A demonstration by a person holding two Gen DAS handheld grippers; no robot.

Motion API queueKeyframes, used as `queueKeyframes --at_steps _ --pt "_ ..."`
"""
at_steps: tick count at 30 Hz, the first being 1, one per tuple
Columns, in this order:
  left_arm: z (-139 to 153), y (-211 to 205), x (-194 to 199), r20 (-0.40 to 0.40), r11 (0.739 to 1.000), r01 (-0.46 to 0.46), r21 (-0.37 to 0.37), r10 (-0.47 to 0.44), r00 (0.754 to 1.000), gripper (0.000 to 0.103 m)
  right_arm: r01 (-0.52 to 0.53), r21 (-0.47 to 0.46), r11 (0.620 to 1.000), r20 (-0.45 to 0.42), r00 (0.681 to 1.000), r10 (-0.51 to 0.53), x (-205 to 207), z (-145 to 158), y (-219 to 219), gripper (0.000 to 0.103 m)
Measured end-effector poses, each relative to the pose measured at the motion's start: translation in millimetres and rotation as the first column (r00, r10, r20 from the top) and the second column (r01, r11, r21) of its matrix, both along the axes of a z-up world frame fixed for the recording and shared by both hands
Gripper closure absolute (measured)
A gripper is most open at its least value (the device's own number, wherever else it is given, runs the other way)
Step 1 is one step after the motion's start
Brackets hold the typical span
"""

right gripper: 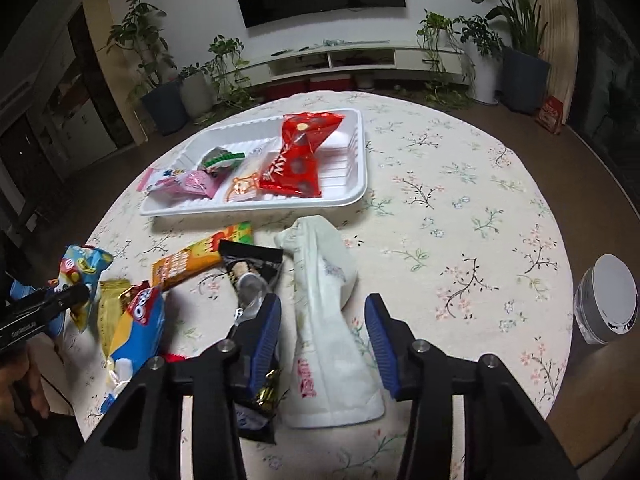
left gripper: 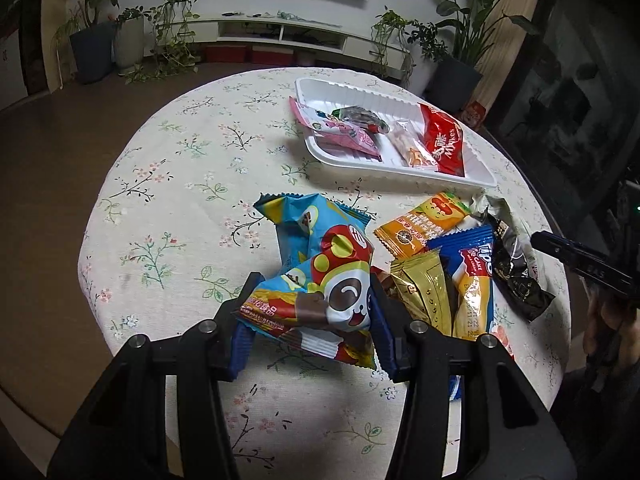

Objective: Organize snacks
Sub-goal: 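Move both tools back over the remaining snack pile, then grasp and lift the white pouch with the right tool while the left tool lifts the blue panda packet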

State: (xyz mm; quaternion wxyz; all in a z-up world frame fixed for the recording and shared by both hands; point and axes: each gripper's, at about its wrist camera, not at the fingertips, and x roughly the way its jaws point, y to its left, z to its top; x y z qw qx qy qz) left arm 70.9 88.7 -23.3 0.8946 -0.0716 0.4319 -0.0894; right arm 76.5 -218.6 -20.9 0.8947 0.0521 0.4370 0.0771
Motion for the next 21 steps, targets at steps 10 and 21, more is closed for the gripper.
queueKeyframes --at_steps 10,21 --pt "0.0 -0.3 -1.5 -0.008 1.0 0.001 -0.007 -0.001 1.0 0.056 -0.024 -0.049 0.999 -0.109 0.994 0.018 22.1 -27.3 4.1 0.059" --pt "-2.7 -0.8 -0.7 -0.018 1.0 0.003 -0.01 -0.003 1.0 0.056 -0.023 0.001 1.0 -0.124 0.992 0.022 16.9 -27.0 -3.0 0.077"
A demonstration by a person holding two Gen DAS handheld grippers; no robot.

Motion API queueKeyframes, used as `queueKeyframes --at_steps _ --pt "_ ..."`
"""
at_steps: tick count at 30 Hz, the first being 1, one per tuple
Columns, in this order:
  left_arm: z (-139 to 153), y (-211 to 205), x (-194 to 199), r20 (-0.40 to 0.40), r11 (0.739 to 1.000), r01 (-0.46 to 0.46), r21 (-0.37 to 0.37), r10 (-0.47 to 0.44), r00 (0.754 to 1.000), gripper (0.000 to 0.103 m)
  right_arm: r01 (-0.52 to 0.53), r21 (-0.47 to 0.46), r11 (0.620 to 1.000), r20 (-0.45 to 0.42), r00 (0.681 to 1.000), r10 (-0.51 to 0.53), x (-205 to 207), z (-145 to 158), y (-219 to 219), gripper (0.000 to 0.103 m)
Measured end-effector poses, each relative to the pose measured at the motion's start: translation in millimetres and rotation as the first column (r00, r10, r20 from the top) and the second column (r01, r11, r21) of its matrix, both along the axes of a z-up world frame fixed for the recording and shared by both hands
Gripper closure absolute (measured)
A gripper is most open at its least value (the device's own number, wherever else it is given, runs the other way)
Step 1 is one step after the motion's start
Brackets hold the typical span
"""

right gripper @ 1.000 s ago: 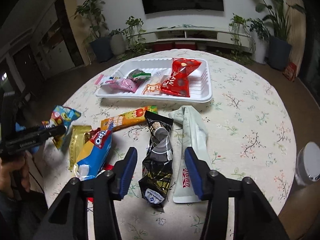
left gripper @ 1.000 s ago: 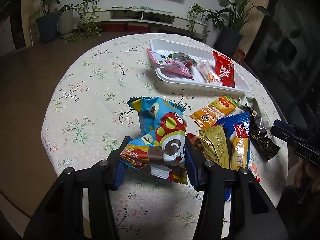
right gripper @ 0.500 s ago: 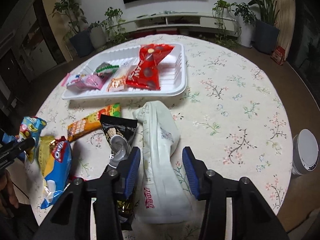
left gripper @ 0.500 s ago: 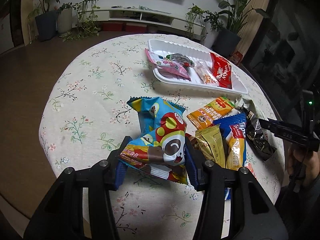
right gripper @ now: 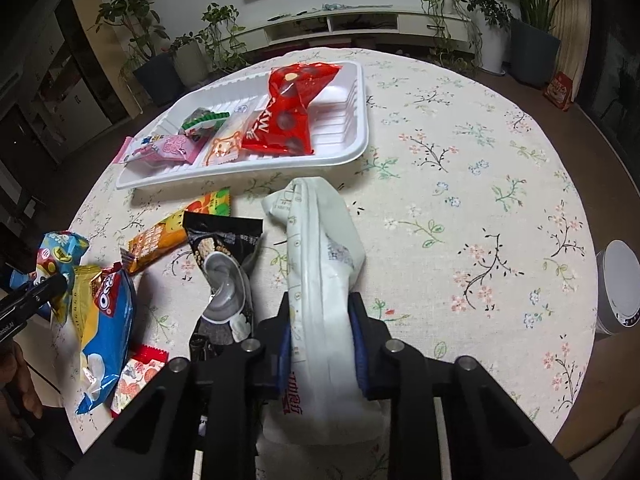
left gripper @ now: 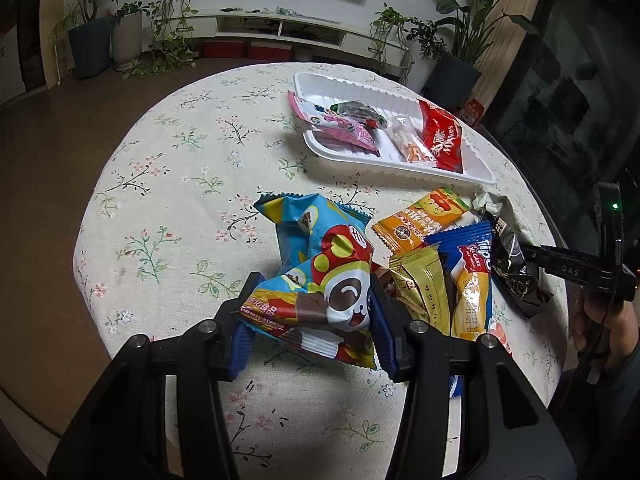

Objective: Organize snacks
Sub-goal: 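Grasp and lift the white pouch with the right tool while the left tool lifts the blue panda packet, then lower the white pouch and panda packet into the white tray and release both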

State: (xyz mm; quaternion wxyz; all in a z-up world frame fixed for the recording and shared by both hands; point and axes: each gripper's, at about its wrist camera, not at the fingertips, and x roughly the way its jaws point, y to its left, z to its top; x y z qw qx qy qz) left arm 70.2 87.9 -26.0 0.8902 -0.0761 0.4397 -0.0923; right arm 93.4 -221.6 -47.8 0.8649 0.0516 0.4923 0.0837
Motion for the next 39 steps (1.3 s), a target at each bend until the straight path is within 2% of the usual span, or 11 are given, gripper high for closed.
queueKeyframes --at_steps 8,14,19,29,33,36,39 --pt "1.7 1.4 -0.1 0.004 1.0 -0.001 -0.003 0.001 1.0 0.056 0.029 0.049 0.998 0.046 0.998 -0.031 -11.1 13.9 -8.2 0.078" --pt "2.7 0.2 -0.3 0.008 1.0 -0.004 -0.004 0.004 1.0 0.056 0.066 0.106 0.992 0.112 0.991 -0.078 -17.1 30.3 -20.0 0.078" --pt "3.7 2.6 -1.8 0.017 0.999 -0.01 -0.036 0.01 1.0 0.056 0.085 0.164 0.983 0.153 0.982 -0.11 -21.4 40.4 -28.0 0.078" --pt "2.6 1.4 -0.5 0.01 1.0 -0.005 -0.029 0.005 1.0 0.056 0.075 0.166 0.983 0.101 0.991 -0.093 -29.4 39.8 -25.8 0.078" --pt "6.7 4.6 0.0 0.019 0.998 -0.012 -0.064 0.014 1.0 0.056 0.067 0.22 0.973 0.165 0.981 -0.104 -34.3 58.2 -26.9 0.078" --pt "17.7 10.4 9.3 0.021 0.989 -0.008 -0.148 0.011 1.0 0.056 0.045 0.27 0.962 0.214 0.971 -0.106 -28.9 77.1 -25.4 0.078" --pt "40.7 6.1 32.9 0.052 0.993 0.002 -0.118 0.005 0.999 0.056 0.023 0.281 0.959 0.262 0.96 -0.1 -8.4 99.8 -14.1 0.078"
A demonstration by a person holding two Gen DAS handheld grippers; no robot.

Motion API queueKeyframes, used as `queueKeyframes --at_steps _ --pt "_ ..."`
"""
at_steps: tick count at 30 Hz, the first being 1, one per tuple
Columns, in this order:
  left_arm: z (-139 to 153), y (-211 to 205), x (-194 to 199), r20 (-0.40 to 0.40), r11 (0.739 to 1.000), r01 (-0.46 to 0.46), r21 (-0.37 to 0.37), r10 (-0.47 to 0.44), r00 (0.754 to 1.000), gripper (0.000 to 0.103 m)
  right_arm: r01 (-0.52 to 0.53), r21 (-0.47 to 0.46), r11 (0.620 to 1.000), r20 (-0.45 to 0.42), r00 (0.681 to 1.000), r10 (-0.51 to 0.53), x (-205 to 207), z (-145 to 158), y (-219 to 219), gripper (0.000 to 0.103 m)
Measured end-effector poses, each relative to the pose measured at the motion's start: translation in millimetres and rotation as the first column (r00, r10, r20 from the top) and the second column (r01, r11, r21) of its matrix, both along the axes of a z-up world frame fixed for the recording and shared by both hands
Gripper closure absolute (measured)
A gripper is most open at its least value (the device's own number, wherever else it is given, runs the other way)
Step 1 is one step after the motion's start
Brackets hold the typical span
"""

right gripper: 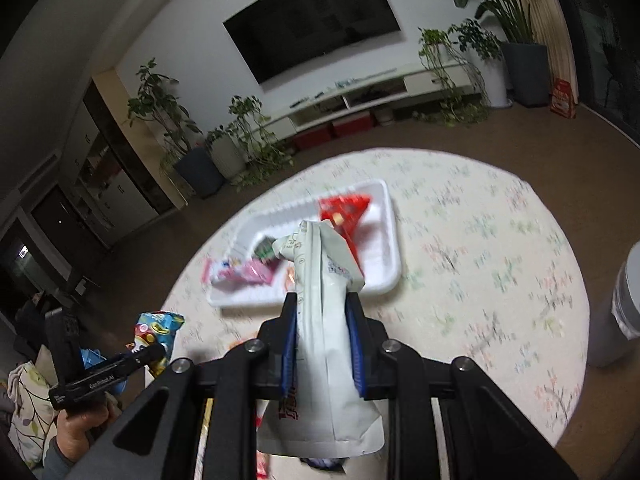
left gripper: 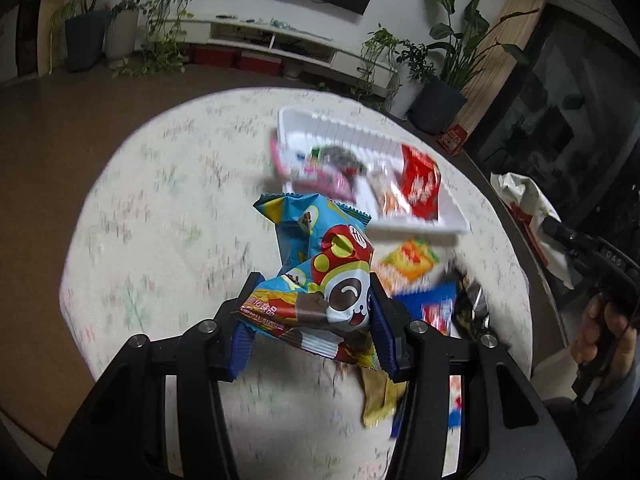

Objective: Organize snacks
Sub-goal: 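Lower the white pouch and panda packet into the white tray and release both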

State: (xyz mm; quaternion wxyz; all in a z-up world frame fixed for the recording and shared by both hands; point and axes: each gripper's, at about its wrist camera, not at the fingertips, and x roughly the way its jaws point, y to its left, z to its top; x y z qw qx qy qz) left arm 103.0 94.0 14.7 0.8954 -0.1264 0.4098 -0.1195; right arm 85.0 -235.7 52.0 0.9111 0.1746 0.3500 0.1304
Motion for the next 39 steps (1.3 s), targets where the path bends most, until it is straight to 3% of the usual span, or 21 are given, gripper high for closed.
queueKeyframes --at_steps 7,10,16,29,34,37,39 --pt "48.1 -27.8 86.4 0.061 0.998 0.048 0.049 -0.051 0.997 0.056 -0.025 -0.023 0.999 0.033 0.999 0.026 77.2 27.8 48.7 0.078" --pt "44.2 -43.7 124.0 0.039 0.995 0.074 0.073 -0.077 0.996 0.056 -0.023 -0.038 0.999 -0.013 1.0 0.023 115.7 12.6 69.7 0.078" --pt "8.8 -58.1 180.1 -0.037 0.992 0.058 0.109 -0.054 0.998 0.056 0.026 -0.032 0.999 -0.116 0.993 -0.03 163.3 -27.8 78.2 0.078" --pt "-44.4 -73.0 211.2 -0.095 0.984 0.079 0.162 -0.064 0.993 0.056 -0.017 -0.143 0.99 -0.206 0.979 -0.013 193.6 -72.0 107.5 0.078" --pt "-47.8 -74.9 217.3 -0.092 0.982 0.078 0.173 -0.062 0.994 0.055 -0.019 -0.149 0.989 -0.221 0.975 -0.015 191.2 -80.6 104.7 0.076" --pt "-48.0 -75.4 218.5 -0.085 0.981 0.081 0.175 -0.067 0.994 0.044 -0.022 -0.147 0.989 -0.22 0.975 -0.011 188.8 -80.2 101.9 0.076" --pt "-46.5 -76.2 218.6 -0.085 0.981 0.08 0.175 -0.066 0.994 0.043 -0.026 -0.149 0.988 -0.208 0.978 -0.006 184.6 -76.3 100.5 0.076"
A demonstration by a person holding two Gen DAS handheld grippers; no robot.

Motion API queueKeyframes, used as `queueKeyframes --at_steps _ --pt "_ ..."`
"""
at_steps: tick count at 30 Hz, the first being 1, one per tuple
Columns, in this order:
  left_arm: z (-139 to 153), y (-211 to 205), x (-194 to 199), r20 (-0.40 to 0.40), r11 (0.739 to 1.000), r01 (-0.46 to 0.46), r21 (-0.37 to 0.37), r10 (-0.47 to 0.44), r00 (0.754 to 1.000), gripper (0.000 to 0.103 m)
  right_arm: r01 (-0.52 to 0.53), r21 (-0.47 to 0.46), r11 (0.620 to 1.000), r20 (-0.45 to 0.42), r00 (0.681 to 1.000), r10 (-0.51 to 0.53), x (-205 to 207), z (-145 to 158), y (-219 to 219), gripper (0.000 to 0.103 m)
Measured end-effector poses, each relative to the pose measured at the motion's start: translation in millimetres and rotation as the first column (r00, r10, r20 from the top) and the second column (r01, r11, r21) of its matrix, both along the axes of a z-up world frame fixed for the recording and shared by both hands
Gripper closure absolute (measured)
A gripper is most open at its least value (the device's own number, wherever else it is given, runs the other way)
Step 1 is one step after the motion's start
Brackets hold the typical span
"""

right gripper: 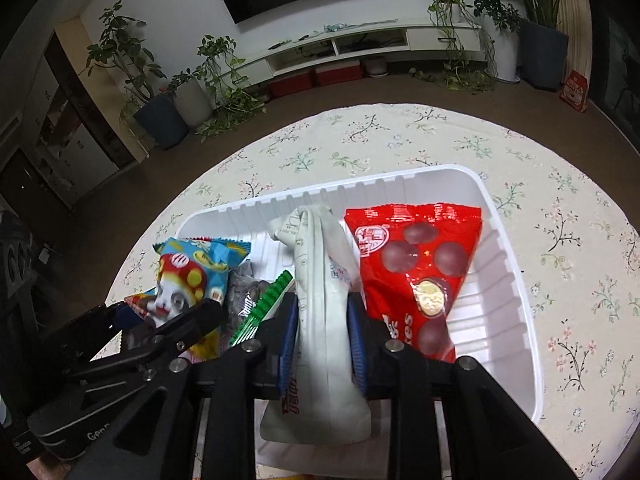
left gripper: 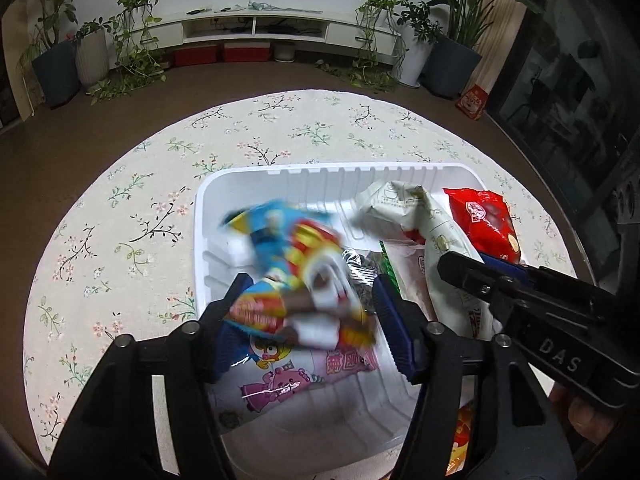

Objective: Organize snacks
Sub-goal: 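Lower the white pouch and panda packet into the white tray and release both, then move both tools back over the remaining snack pile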

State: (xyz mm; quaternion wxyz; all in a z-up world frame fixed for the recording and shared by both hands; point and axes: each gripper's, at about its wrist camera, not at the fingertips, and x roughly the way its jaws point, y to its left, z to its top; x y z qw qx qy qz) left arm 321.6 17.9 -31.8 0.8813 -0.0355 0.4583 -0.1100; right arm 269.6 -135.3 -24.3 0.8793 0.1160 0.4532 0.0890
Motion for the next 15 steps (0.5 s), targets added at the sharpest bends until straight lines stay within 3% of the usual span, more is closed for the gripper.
queueKeyframes --at_steps 2,6,15 --pt "2.1 -1.3 -0.3 0.005 1.0 0.004 -0.002 -0.004 1.0 0.037 -0.01 0.002 1.0 0.013 1.0 0.01 -3.2 5.1 0.2 0.075" --pt "9.3 -1.6 -6.9 0.02 1.0 0.013 -0.013 -0.012 1.0 0.036 -0.029 -0.015 0.999 0.055 0.998 0.029 -16.0 19.8 0.8 0.069" --pt "54.1 -0.2 -50.3 0.116 0.998 0.036 -0.06 -0.029 0.993 0.012 -0.058 -0.008 0.998 0.167 0.984 0.059 -68.1 57.0 -22.3 0.053"
